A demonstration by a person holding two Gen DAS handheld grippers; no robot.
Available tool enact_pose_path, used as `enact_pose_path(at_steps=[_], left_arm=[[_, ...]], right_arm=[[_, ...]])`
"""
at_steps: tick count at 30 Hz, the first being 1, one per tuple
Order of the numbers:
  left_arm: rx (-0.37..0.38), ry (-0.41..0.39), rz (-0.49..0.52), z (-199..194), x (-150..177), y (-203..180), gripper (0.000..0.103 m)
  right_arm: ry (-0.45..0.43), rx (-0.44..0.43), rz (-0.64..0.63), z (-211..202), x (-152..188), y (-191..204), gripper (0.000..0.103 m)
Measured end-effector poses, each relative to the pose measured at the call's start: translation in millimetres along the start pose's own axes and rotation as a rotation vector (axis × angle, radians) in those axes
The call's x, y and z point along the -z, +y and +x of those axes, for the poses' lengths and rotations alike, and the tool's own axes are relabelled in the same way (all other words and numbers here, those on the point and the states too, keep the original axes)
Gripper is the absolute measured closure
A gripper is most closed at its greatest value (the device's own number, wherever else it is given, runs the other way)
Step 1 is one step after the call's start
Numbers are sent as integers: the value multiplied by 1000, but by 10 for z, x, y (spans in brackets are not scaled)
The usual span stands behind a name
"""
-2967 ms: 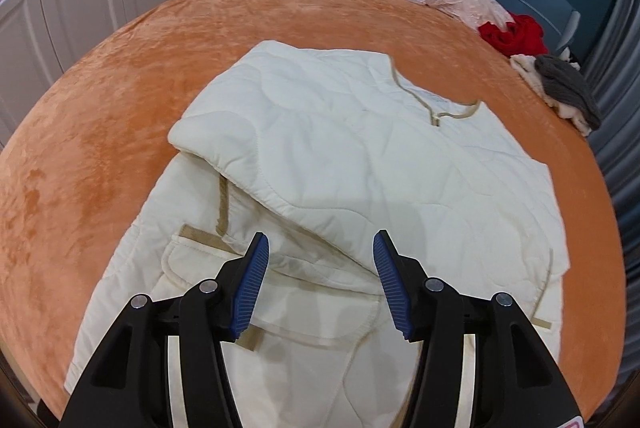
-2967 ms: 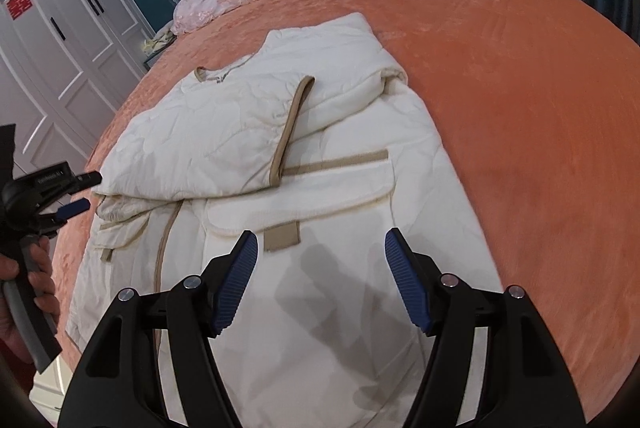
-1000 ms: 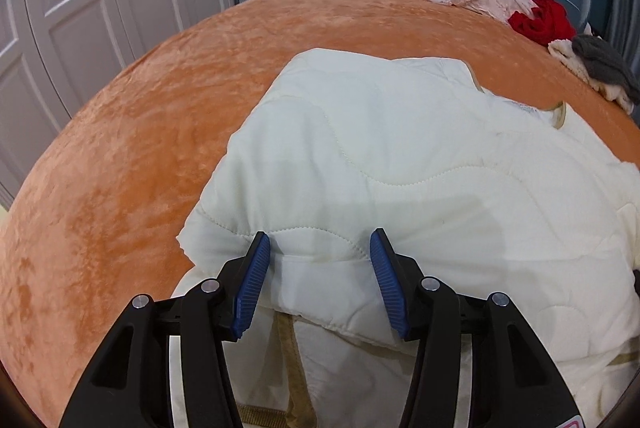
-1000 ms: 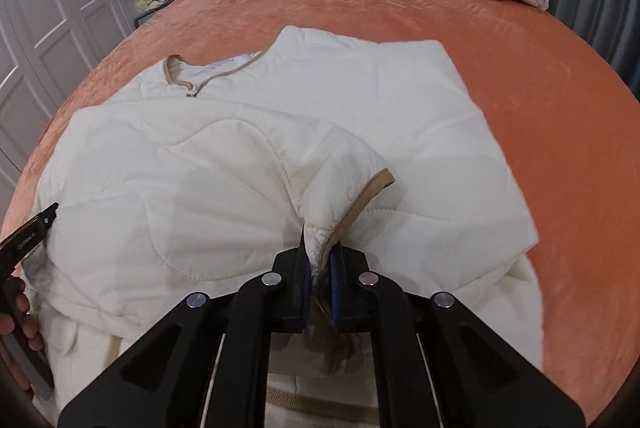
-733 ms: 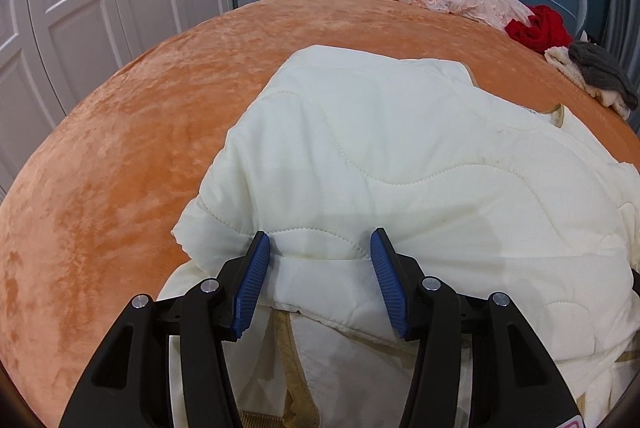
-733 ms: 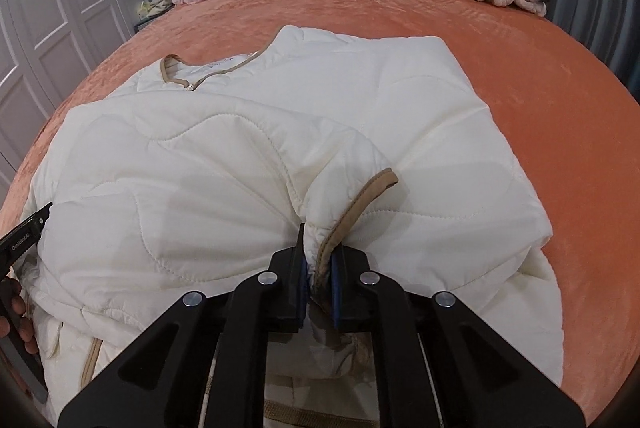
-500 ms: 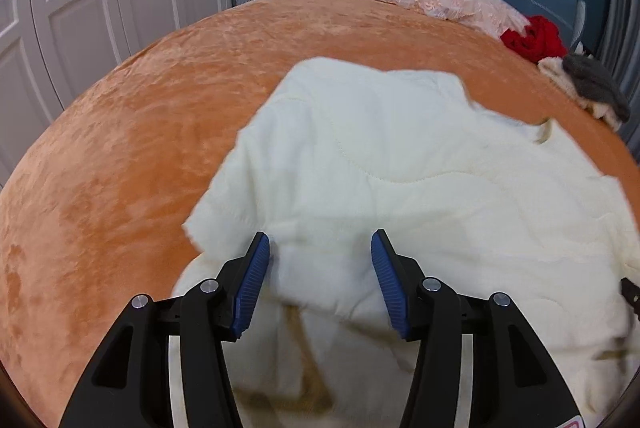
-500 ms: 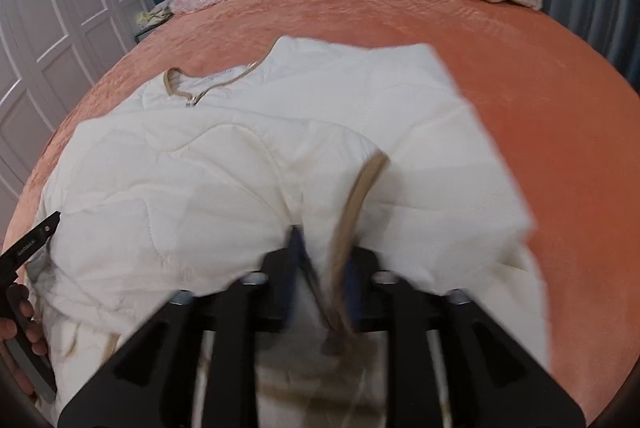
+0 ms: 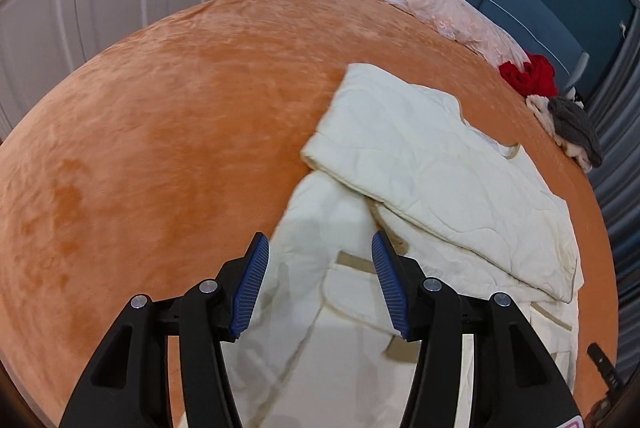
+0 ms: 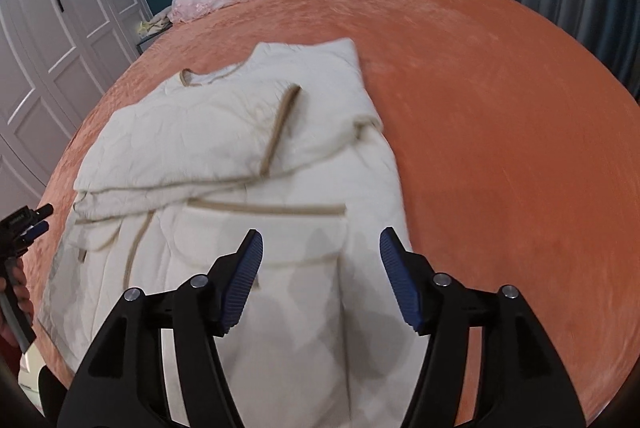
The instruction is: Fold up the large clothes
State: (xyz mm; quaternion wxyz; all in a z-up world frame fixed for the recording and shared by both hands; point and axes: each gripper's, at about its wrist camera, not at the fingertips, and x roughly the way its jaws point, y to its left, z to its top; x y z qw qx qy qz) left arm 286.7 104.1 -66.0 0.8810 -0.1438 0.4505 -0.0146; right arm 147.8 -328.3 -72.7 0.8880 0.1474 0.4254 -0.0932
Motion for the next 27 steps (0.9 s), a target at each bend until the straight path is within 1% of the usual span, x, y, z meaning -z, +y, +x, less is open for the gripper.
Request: enact_pose_path(at_steps=[3,5,8,10,11,12,14,17,20,22,24,27], left_arm=[[3,-1,6,11,-72,-36,51],[10,-18,25,36,-204,-138,51],[37,-40,51,132,-465,-339,51],[57,-44,68,258,-662,-497,51],[62,-46,77,329,-755,-577,51],[66,-49,89,406,-841,-655,51],[60,-52,127,618,-1053,-830,51],[62,-35,180,990,-1360,-1047,51],[59,-30,197,1305,-1564,-1105,51],[48,-16,197,1577,-1660,-1073,51],[54,8,175,1806,-1689,-1002,51],[44,6,176,2044,-1627,-929,51]], right_arm=[[-10,-21,4,22,-78,61,44],[-28,-43,-5,72,-259,176,44],[-69,-96,-51,167,-641,475,44],[-85,-155,-79,301,-928,743,44],[-85,-192,-96,429,-1106,925,44],[-83,-213,-106,509,-1203,1037,44],[-68,-288,-128,826,-1513,1384,44],[-34,-354,-153,1267,-1838,1786,42],[1,-367,-201,1770,-2094,2202,42],[31,-361,-229,2110,-2224,2395,42],[58,-360,-219,2375,-2315,2488,42],[107,-359,-173,2754,-2368,2503,42]])
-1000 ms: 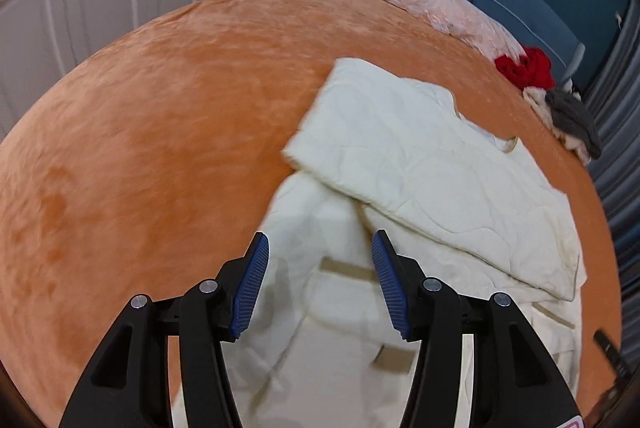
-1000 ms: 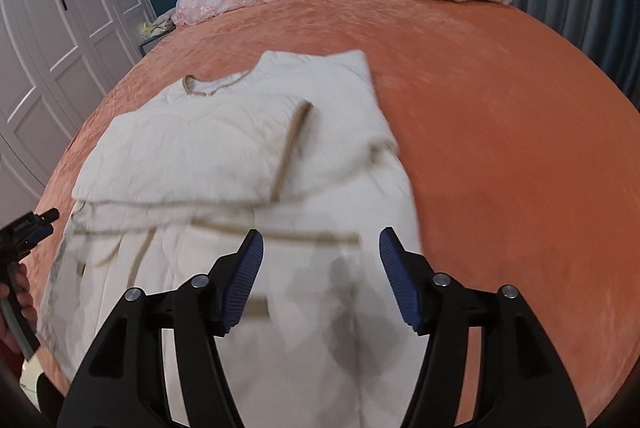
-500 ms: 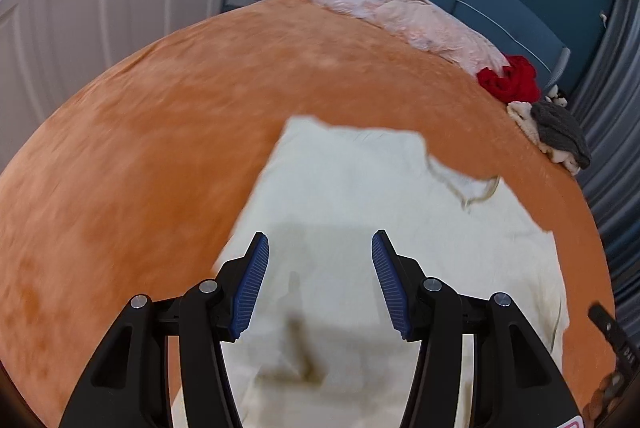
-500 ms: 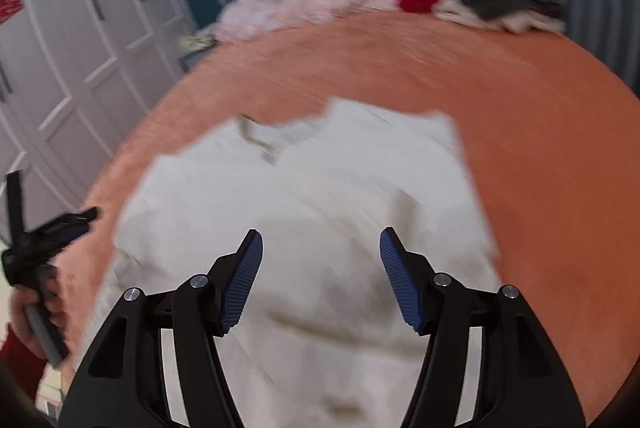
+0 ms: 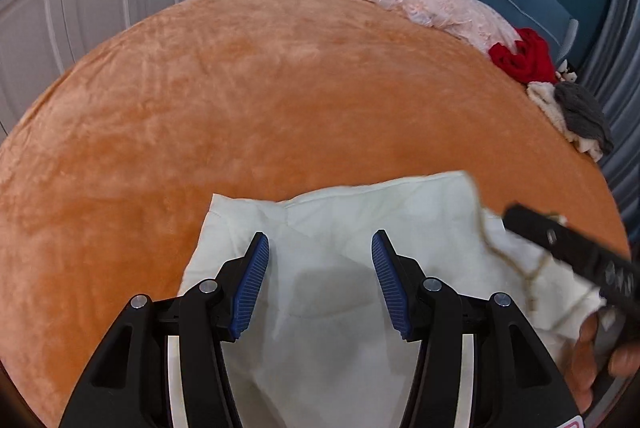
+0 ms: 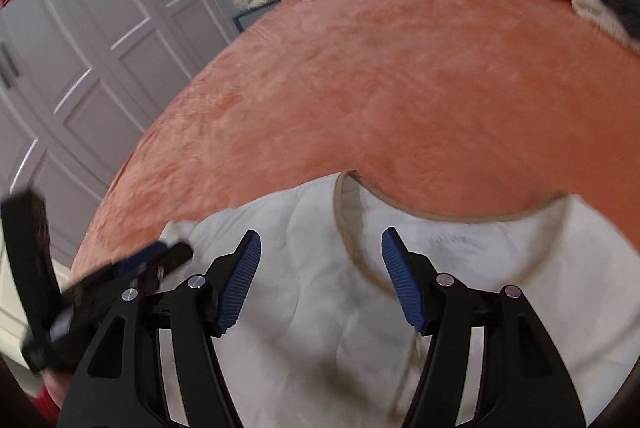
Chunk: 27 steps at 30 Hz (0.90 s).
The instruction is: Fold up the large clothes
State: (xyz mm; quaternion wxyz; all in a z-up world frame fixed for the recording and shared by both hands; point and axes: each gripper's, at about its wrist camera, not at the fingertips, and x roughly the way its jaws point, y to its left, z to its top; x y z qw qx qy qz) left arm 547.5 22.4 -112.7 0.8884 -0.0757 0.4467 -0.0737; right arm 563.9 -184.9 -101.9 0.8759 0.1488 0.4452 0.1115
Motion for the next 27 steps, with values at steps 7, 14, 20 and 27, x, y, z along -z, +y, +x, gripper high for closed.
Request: enact_pose_path(at_steps=[7,14,20,27], left_arm=[[-23,-58,34,109,177,-18,51],[-38,-71,54,149,193,-43,51],[-59,-74,73,180,215,-75,51],[-86,-58,90,152,170,-121,50]], right_arm=[[32,-44,-67,306,165,62,99],[-24,53,-53,296,219,-36,101],[-16,58,-21,344,263,-114,103],[-164,60,122,-366,319,-442,95]])
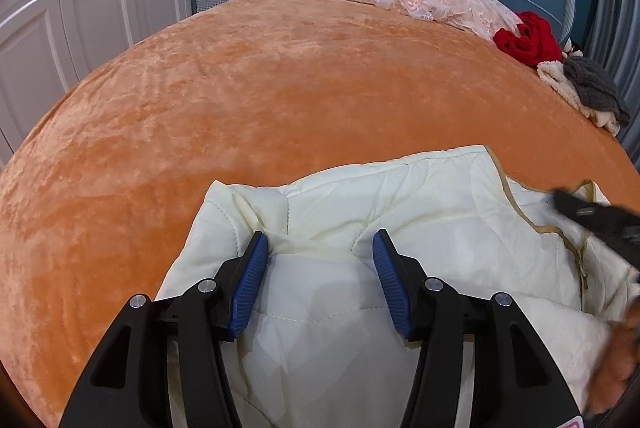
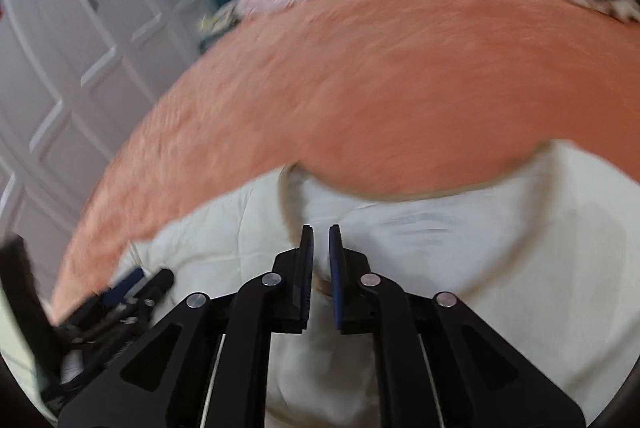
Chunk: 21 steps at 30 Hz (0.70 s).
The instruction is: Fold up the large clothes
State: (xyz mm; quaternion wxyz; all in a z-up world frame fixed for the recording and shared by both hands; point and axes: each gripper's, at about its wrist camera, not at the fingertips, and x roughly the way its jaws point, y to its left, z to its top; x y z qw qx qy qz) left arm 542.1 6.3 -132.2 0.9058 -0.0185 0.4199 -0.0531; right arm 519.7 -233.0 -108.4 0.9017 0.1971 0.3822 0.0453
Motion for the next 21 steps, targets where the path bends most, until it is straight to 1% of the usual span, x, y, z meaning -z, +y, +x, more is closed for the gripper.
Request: enact_pose_path(at_steps=[1,3,4,6,7,8,9,10,12,13,14,15,17,18,19,20,21], left_arm=[[2,-1,6,-57,-37,-19,50],[34,-22,7,-202,-96,-85,50],[74,-38,6,-305,-147,-162,50],[145,-50,16,-436,-253,-382,50],[188,-47,33,-488,-322,-576,50],[228,-40,50,-509,-379,-754,49],[266,-29,67,-513,-430,-938,46],[311,-6,93,-495,-474,-1182,40],[382,33,137,-422,-502,-1605,37],[401,54,156,-362,-499,-1795,36],[413,81,174,-275,-487,-1981,36],[418,102,183,-206,-473,-2093,36],[412,162,192,11,-428,-2321,36],[398,178,194,96,-399,-2388,36],[367,188,206,196,-352,-2462,37],[336,197,233,278,-303,-2515,40],[302,208,264,355,-240,-2557,46]], right_arm=[[-12,8,10,-107,-8,-69,94],[-48,44,30,-445,-51,-318,91],[-70,82,42,-635,-72,-493,87],[-85,157,53,-843,-108,-767,81],[-85,180,61,-896,-123,-876,80],[-79,203,88,-967,-128,-1070,80],[-70,213,113,-989,-127,-1189,80],[-58,218,136,-1001,-122,-1292,80],[-30,215,186,-988,-104,-1522,80],[-12,214,210,-951,-95,-1634,80],[2,212,223,-907,-84,-1685,80],[22,191,241,-848,-70,-1757,80],[43,161,258,-773,-62,-1839,80],[55,154,249,-726,-51,-1851,80],[62,154,237,-703,-32,-1845,81],[72,163,213,-652,-7,-1841,81],[73,168,201,-626,11,-1837,82]])
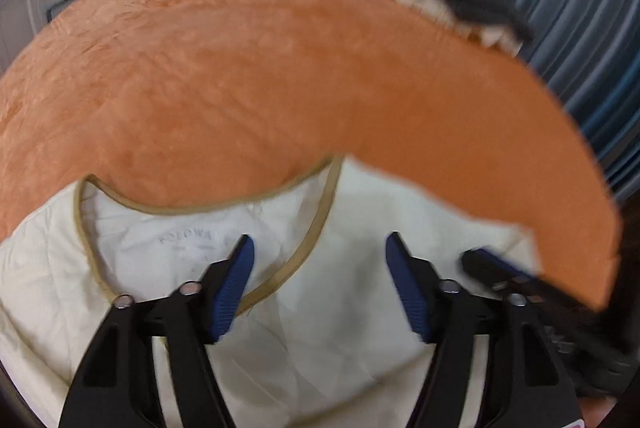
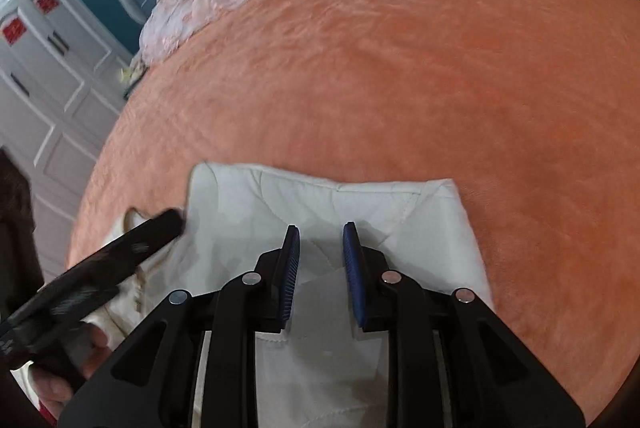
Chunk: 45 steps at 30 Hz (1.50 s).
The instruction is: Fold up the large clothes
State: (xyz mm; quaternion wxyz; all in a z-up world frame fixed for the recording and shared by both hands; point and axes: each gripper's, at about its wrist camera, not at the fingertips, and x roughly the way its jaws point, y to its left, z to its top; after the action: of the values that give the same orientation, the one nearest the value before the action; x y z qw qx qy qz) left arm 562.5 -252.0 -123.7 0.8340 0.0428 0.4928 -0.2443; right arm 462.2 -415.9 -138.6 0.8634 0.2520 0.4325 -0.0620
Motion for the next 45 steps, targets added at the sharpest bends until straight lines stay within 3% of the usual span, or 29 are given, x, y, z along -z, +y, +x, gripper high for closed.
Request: enact_pose_path(at_steps=[6,9,12,14,16,18,20,25,31,45], left_arm=[[-54,-38,22,128,159,50,43],[-135,-77,3,-13,138,104,49],[-160,-150,-7,-342,125,307,50],[-183,-184,13,-624,145,514,50],[-214,-183,12,-763,186,723,50],[-231,-159,-10,-785,251,950,50],[-243,-127,-36,-715,305,1093,50],[-237,-77,-69,-431,434,1228,50],[-317,-116,-20,-271,549,1144,48],[-327,-146,-33,-237,557,1176,44]], right_arm=[[-38,46,-49,12,82,46,85],[-93,162,-35,-171,42,44,86],[-202,237,-73,-535,-38,196,81],[-217,171,-112,-720,-99,412,81],[-181,89,-176,-725,-124,706,74],[-88,-22,-240,-514,-73,1056,71],[-10,-67,-269,-227,42,1272,72],[90,28,-355,428,414,1475,73],[31,21,-369,443,508,1414,73],[-25,53,-374,494,536,1464,73]])
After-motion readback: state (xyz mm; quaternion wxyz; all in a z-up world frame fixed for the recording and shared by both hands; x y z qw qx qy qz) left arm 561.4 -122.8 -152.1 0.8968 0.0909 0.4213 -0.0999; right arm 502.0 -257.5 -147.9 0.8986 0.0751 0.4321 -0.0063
